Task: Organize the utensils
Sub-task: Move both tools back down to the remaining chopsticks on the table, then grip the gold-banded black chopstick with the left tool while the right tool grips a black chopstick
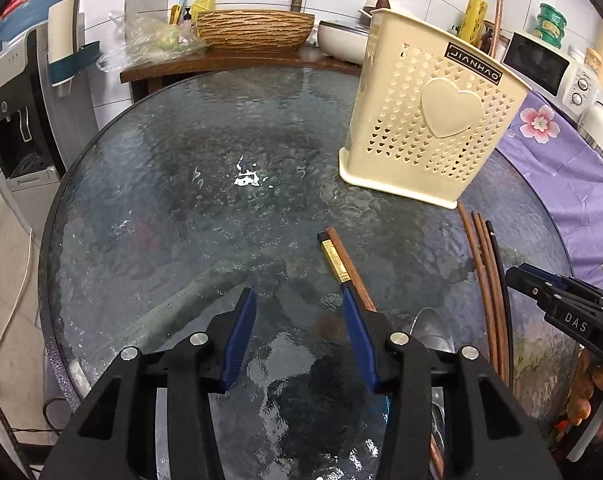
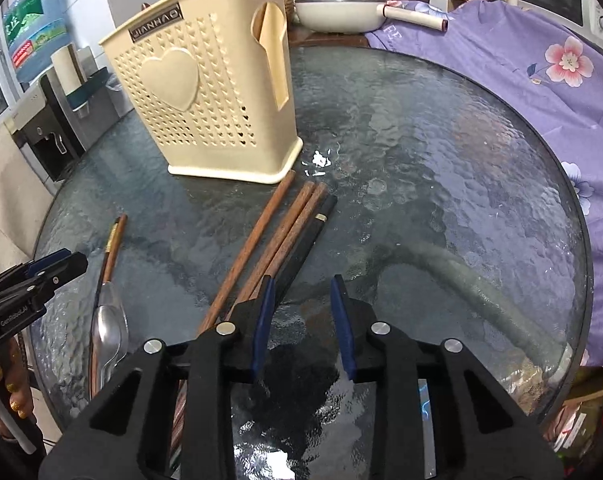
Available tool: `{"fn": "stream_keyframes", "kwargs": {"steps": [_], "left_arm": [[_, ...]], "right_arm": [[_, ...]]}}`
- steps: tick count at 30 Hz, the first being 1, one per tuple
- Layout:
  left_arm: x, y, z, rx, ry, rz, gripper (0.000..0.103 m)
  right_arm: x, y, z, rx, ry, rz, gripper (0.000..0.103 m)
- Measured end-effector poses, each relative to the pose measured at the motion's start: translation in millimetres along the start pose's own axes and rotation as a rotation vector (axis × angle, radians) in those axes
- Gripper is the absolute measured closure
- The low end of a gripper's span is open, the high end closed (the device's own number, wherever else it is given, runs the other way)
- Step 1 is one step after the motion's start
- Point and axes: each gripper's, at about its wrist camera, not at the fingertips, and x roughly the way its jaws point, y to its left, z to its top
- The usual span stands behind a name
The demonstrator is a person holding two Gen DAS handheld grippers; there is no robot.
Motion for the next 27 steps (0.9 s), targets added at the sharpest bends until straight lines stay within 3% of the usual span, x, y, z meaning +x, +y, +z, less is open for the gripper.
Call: {"fn": "stream_keyframes", "kwargs": {"steps": [19, 27], "left_arm": [[15, -11, 5, 0.009, 0.029, -0.060, 0.069], [19, -16, 7, 0.049, 0.031, -0.033, 0.069]], "right_arm": [[7, 6, 7, -0.027, 0.029, 0.016, 0.084], [10, -3, 11, -0.020, 0.051, 0.045, 0.084]]}}
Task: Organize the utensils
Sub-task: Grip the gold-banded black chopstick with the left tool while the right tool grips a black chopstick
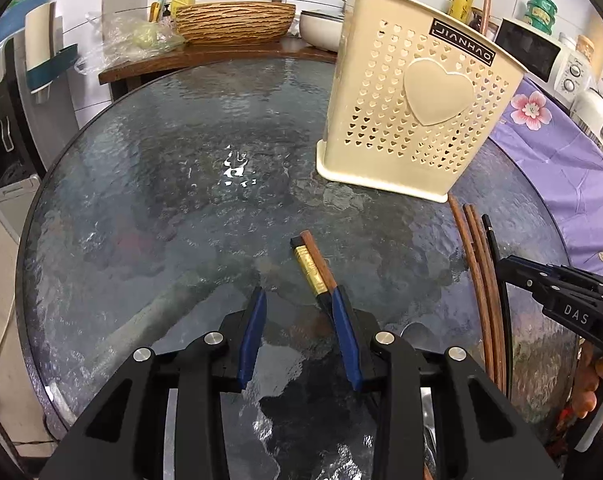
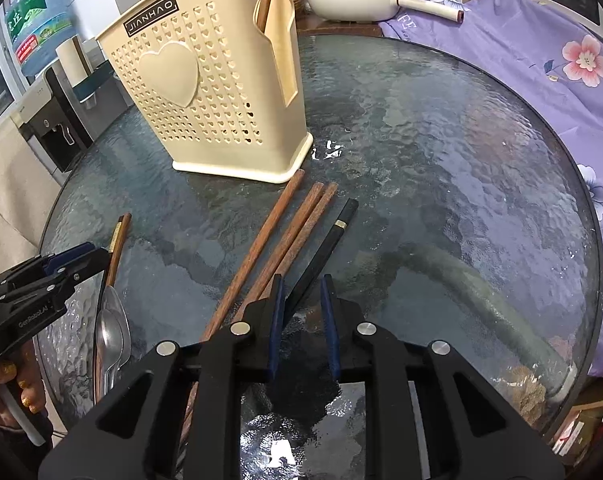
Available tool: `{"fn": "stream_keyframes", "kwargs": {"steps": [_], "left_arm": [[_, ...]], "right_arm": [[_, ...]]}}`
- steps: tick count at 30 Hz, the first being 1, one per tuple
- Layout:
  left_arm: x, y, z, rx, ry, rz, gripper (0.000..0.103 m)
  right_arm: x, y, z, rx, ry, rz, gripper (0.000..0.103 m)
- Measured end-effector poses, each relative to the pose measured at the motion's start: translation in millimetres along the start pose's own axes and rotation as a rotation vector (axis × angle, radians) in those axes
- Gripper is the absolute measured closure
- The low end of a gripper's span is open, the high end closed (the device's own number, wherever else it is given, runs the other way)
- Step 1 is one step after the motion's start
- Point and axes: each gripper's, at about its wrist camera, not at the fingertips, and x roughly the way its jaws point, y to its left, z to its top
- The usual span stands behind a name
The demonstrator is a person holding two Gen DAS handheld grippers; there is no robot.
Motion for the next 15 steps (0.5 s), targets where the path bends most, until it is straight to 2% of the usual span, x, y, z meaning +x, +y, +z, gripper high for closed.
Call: {"fn": "stream_keyframes", "kwargs": {"steps": [2, 5, 9, 15], "left_arm": [[2.8, -4.0, 3.4, 0.026, -0.001, 0.031, 0.070], [6.5, -6.2, 6.1, 0.053, 0.009, 0.068, 0.077], [2.8, -1.6, 4.1, 0.056, 0.012, 0.058, 0.085], [6.5, -8.2, 8.0, 0.074, 0.018, 0.064, 0.086]], "right_arm": [[1.8, -0.4, 1.5, 0.001, 0.005, -0.006, 0.084], [3.3, 1.9, 0.8, -0.018, 0.000, -0.024, 0.084], [2.7, 1.4, -1.4, -0.022, 0.003, -0.030, 0.084], [6.7, -2.1, 6.5, -0.003, 0.010, -0.049, 0.084]]}}
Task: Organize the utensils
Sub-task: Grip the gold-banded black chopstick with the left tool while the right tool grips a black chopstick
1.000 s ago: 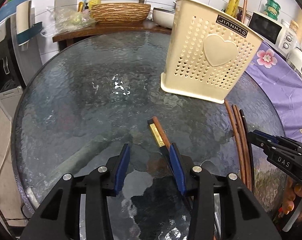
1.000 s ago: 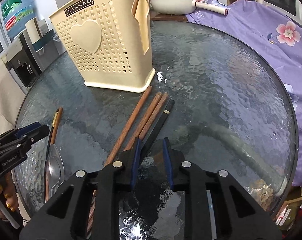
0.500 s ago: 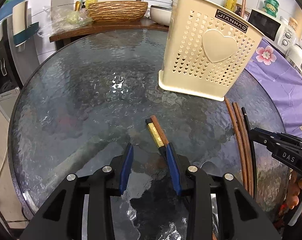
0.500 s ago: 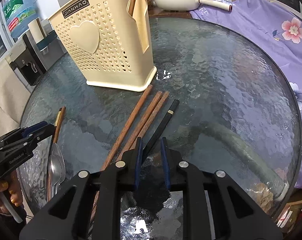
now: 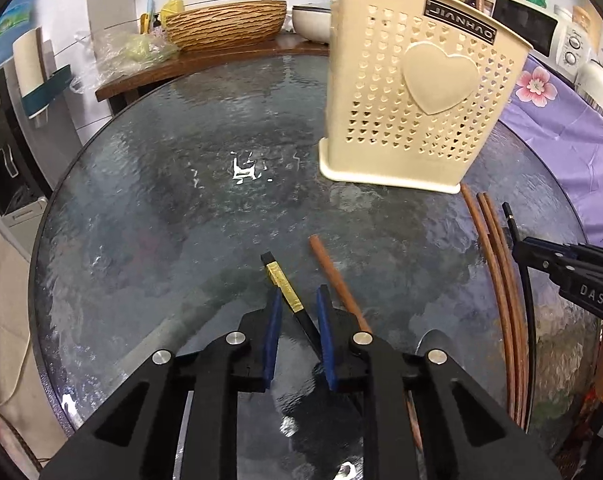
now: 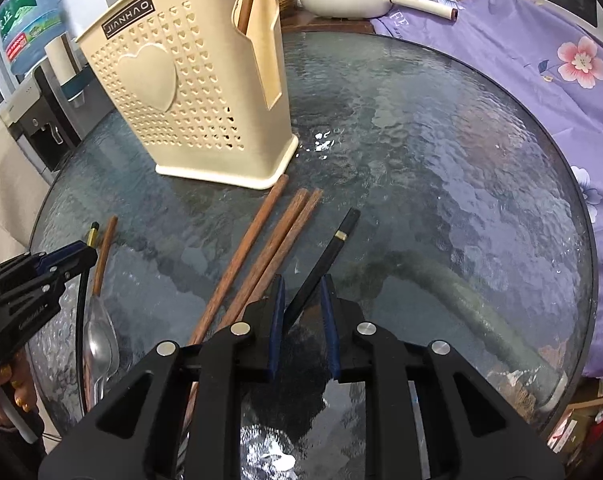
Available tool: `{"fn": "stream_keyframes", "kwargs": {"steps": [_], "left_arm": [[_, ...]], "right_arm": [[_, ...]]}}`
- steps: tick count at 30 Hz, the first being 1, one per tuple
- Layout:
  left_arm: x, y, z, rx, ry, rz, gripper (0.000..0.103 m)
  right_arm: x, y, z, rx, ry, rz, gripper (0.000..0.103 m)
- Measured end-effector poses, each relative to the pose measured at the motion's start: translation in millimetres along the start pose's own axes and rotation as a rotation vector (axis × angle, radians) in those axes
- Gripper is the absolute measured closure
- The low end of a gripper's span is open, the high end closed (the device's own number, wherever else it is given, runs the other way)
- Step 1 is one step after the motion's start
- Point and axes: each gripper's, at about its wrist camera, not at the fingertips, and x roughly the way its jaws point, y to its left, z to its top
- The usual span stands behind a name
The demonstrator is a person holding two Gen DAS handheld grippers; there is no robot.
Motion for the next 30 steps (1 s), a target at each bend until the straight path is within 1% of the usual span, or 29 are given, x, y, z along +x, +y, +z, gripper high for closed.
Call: {"fn": "stream_keyframes", "kwargs": {"steps": [1, 2, 9, 12, 18, 23, 26, 30], "left_arm": [[1, -4, 1, 0.012, -0.002, 0.005, 0.087], [2, -6, 1, 0.022, -0.003, 0.007, 0.090], [6, -8, 6, 0.038, 0.001, 0.002, 0.091], [8, -7, 9, 0.047, 0.006, -0.001, 0.091], [12, -8, 16, 0.070, 0.016, 0.007, 0.092], [15, -7, 19, 0.065, 0.019, 0.008, 0.095], [15, -4, 19, 0.043, 0.020, 0.000, 0.096], [16, 0, 20, 0.019, 0.019, -0.010, 0.096]], "right_arm": [[1, 1, 1, -0.005, 0.000, -0.007, 0.084], [2, 2, 3, -0.009, 0.000, -0.014, 0.085], [12, 2, 21, -0.015, 0.019, -0.013, 0.092], [16, 0, 29, -0.012, 0.038, -0.018, 0.092], [24, 1, 39, -0.021, 0.043, -0.066, 0.092], [27, -3, 42, 0.005, 0.038, -0.062, 0.093], [27, -7, 41, 0.026, 0.026, -0.058, 0.095], [25, -18, 38, 0.074, 0.010, -0.023, 0.095]]}}
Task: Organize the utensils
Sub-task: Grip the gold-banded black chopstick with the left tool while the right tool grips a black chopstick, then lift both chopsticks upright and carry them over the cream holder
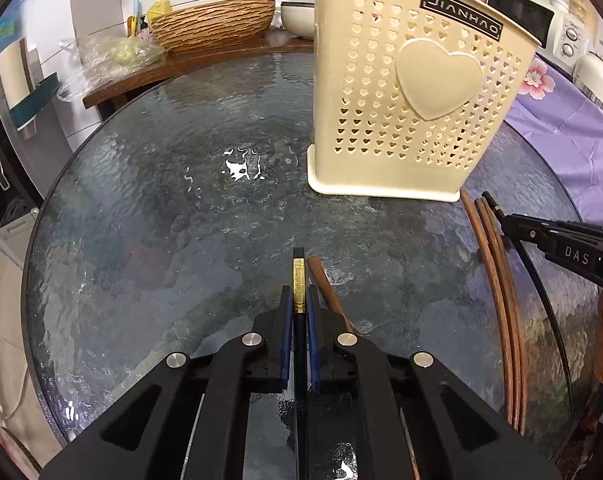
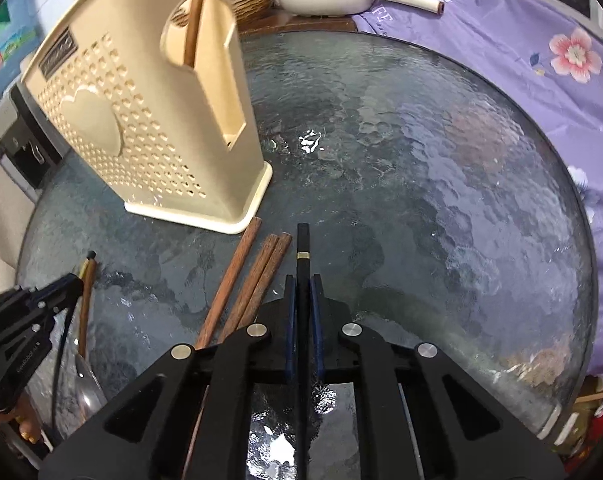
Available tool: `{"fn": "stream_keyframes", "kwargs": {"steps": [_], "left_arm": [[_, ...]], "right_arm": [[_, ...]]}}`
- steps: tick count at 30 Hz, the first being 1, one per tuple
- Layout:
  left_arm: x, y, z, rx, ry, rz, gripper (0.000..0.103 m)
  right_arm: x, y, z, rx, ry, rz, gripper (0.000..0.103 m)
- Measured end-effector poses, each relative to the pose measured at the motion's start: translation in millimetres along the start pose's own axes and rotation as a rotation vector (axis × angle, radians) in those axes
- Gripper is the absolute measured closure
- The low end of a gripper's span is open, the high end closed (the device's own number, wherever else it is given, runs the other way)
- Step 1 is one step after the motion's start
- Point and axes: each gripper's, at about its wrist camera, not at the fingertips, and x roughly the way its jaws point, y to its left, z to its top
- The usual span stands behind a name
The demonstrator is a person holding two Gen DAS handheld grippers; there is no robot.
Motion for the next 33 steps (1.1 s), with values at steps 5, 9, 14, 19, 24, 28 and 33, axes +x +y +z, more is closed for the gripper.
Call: {"fn": "stream_keyframes", "kwargs": {"steps": [5, 9, 14, 19, 24, 28, 33], "left_arm": [[1, 4, 1, -0.029, -0.002, -0.018, 0.096], [-6, 9, 4, -0.048, -0.022, -0.030, 0.096], [-27, 11, 9, -0.073, -0.073, -0.049, 0.096], [-59, 14, 16, -0.082, -0.151, -0.066, 0.096], [-92, 11, 20, -0.067, -0.227, -0.078, 0.096], [-121, 9, 22, -0.052, -0.289, -0.090, 0.096], [-149, 10, 25, -0.048, -0.355, -0.096, 0.096]], "right_arm": [[-1, -11, 1, 0.035, -0.016, 0.043, 0.095], [-11, -18, 2, 0.049, -0.045, 0.084, 0.095], [-35, -22, 6, 0.058, -0.113, 0.170, 0.095], [-68, -19, 10, 0.034, -0.201, 0.243, 0.095], [-108, -13, 5, -0.017, -0.291, 0.296, 0.095], [-141, -12, 2, -0.068, -0.347, 0.328, 0.095], [-172, -12, -4, -0.113, -0.387, 0.336, 0.095]]}}
